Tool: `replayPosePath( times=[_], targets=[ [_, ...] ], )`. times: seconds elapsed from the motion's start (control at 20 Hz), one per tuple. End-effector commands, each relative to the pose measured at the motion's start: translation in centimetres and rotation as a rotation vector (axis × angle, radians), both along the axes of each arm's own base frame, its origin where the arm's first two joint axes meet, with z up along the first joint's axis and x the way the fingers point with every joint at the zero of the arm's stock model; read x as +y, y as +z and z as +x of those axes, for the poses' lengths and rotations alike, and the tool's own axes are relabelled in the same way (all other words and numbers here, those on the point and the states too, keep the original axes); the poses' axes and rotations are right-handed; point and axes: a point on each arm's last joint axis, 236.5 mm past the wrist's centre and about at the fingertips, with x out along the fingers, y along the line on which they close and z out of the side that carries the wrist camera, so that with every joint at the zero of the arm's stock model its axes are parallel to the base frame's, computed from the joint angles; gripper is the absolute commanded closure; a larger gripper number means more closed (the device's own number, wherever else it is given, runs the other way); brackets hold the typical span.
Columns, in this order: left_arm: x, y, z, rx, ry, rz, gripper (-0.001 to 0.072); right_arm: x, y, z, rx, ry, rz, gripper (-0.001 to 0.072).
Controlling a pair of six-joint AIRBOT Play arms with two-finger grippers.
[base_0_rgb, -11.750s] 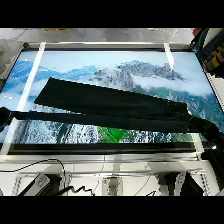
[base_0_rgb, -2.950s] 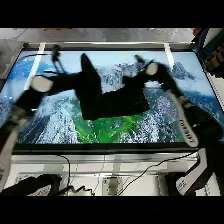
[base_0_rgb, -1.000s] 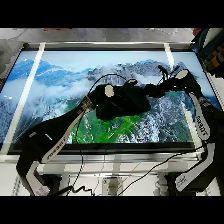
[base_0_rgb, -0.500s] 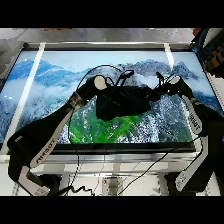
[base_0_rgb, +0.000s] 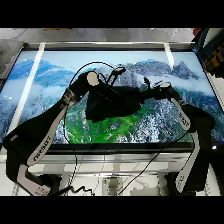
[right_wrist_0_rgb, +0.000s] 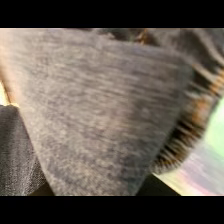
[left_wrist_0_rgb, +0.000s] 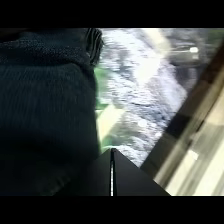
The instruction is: Fold the clothes and pants, and hang the long-sleeved shirts on hangers.
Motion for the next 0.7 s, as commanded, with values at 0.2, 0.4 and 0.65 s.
replayPosePath(
  times=[0.2,0.4,0.65],
  targets=[
    [3.8,6.9,3.0,-0.242,0.081,0.012,0.0691,-0.9,11.6,4.9,-0.389,-0.075,-0.013,0.0694],
    [7.3,14.5,2.3,-0.441,0.118,0.023,0.0691,-7.2,19.4,5.7,-0.533,-0.184,-0.055,0.0694],
    [9.5,21.5,-0.2,-0.578,0.145,-0.035,0.0690,-20.0,23.9,4.0,-0.526,-0.385,-0.314,0.0694]
  ],
)
